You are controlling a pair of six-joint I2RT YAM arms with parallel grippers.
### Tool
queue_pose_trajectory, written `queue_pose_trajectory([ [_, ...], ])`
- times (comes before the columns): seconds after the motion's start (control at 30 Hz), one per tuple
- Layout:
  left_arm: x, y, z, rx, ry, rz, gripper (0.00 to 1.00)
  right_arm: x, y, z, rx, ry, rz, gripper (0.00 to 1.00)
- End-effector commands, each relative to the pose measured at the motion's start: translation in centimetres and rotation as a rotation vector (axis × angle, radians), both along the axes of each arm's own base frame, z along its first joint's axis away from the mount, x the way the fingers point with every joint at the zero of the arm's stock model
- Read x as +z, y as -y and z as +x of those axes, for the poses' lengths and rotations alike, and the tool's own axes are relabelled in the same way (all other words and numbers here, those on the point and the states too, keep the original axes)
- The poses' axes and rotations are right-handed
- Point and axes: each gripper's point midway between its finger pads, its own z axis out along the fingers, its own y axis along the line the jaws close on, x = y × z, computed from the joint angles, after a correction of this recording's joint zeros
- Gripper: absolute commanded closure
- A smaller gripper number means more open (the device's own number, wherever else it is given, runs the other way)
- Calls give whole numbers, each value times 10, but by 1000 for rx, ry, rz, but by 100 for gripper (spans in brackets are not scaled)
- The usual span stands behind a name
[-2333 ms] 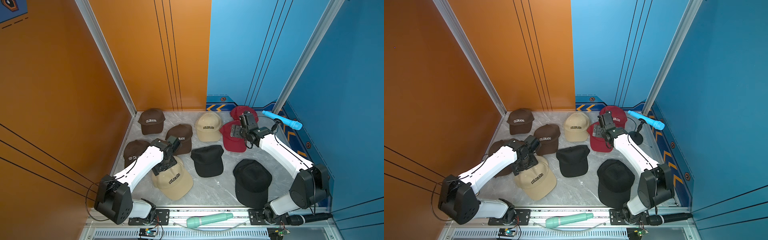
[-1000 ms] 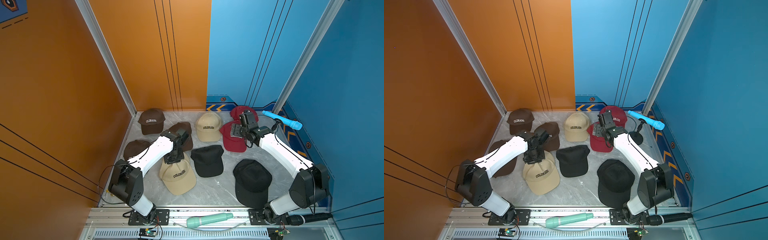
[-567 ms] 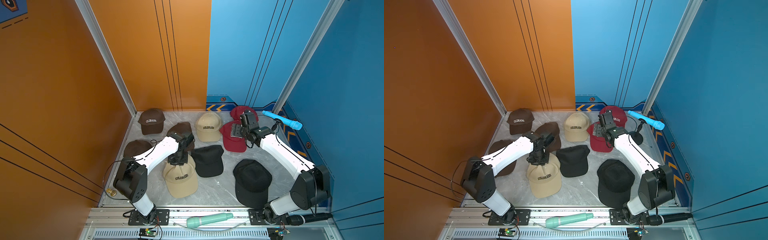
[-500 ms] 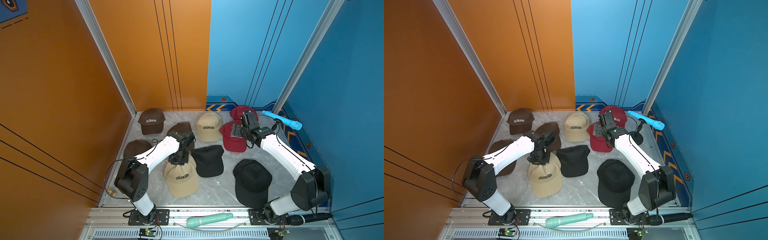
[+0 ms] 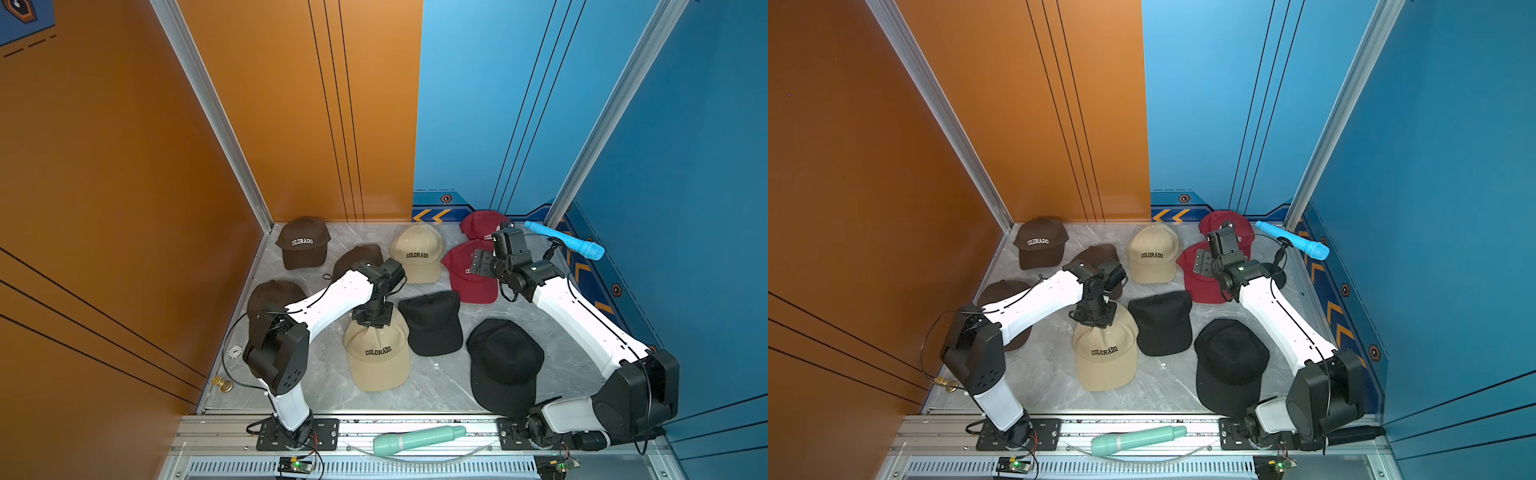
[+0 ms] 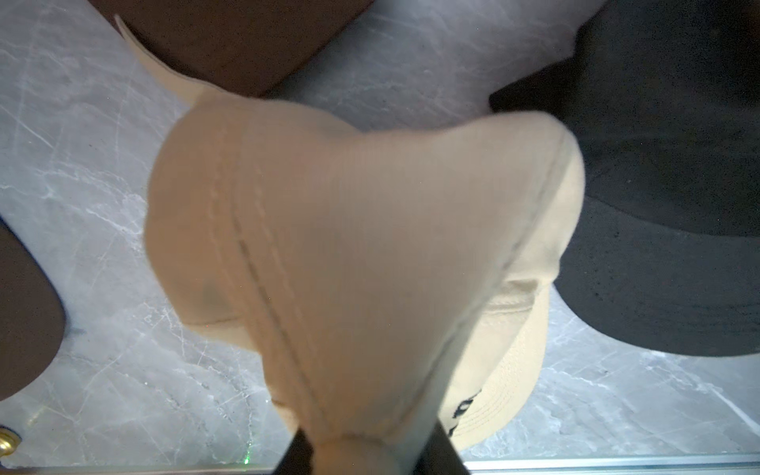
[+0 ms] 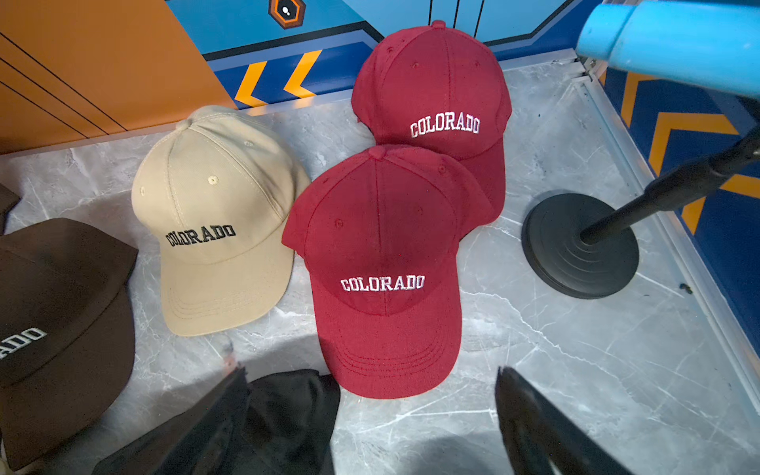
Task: Stack the baseball caps by color
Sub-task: Move the baseball cap to the center of the board.
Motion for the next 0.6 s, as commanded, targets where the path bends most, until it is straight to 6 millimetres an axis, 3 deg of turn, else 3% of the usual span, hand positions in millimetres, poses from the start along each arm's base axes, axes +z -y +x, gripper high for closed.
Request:
queue_pose_trajectory([
  [0.0, -1, -10, -5, 16, -12, 15, 56, 0, 0, -7, 23, -20, -4, 5],
  [0.1, 6, -10, -3, 20, 7, 1, 32, 1, -3, -5, 30, -17, 7, 4],
  [0.13, 10, -8, -2, 18, 17, -8, 30, 2, -4, -4, 32, -17, 8, 4],
  [0.57, 59, -5, 19, 61, 155, -101, 23, 5, -31, 11, 82, -24, -2, 3],
])
